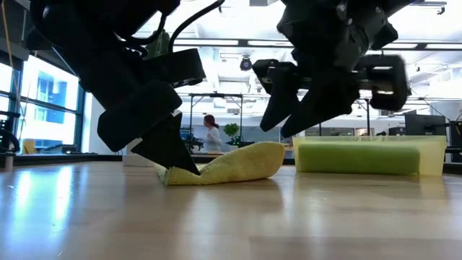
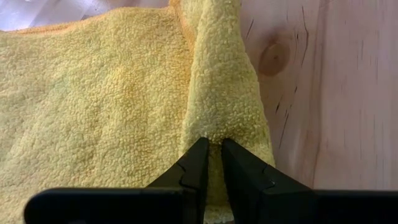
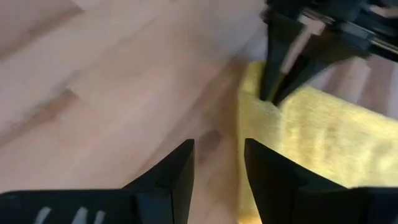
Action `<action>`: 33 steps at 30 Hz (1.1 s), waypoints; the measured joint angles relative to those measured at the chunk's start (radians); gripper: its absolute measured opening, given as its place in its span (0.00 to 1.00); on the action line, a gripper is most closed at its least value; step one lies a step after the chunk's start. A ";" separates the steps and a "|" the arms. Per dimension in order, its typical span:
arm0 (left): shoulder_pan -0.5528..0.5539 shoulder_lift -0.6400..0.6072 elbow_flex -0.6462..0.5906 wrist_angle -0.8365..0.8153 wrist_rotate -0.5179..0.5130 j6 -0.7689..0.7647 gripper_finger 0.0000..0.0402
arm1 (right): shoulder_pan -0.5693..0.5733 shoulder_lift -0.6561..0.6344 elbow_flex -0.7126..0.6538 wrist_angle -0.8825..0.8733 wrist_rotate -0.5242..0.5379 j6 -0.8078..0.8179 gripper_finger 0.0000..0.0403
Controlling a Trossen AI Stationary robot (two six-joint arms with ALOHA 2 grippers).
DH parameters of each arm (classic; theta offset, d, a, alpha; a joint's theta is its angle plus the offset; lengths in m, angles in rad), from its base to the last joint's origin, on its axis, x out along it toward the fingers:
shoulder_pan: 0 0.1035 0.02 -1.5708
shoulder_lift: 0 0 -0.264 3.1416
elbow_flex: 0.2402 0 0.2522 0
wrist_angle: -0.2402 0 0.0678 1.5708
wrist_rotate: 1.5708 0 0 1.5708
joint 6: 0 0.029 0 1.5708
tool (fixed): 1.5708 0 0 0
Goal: Roll microfiber towels into tight, uniform cylinder then place into a basket
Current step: Roll the yellow microfiber cloth
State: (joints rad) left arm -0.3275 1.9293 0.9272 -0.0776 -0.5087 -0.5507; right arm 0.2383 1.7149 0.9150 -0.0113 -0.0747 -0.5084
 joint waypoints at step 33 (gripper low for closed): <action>0.002 0.000 -0.002 0.007 -0.001 0.001 0.11 | -0.055 0.074 0.000 0.037 0.101 -0.042 0.47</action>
State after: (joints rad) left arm -0.3260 1.9293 0.9257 -0.0710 -0.5095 -0.5495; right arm 0.1828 1.7889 0.9146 0.0257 0.0261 -0.5507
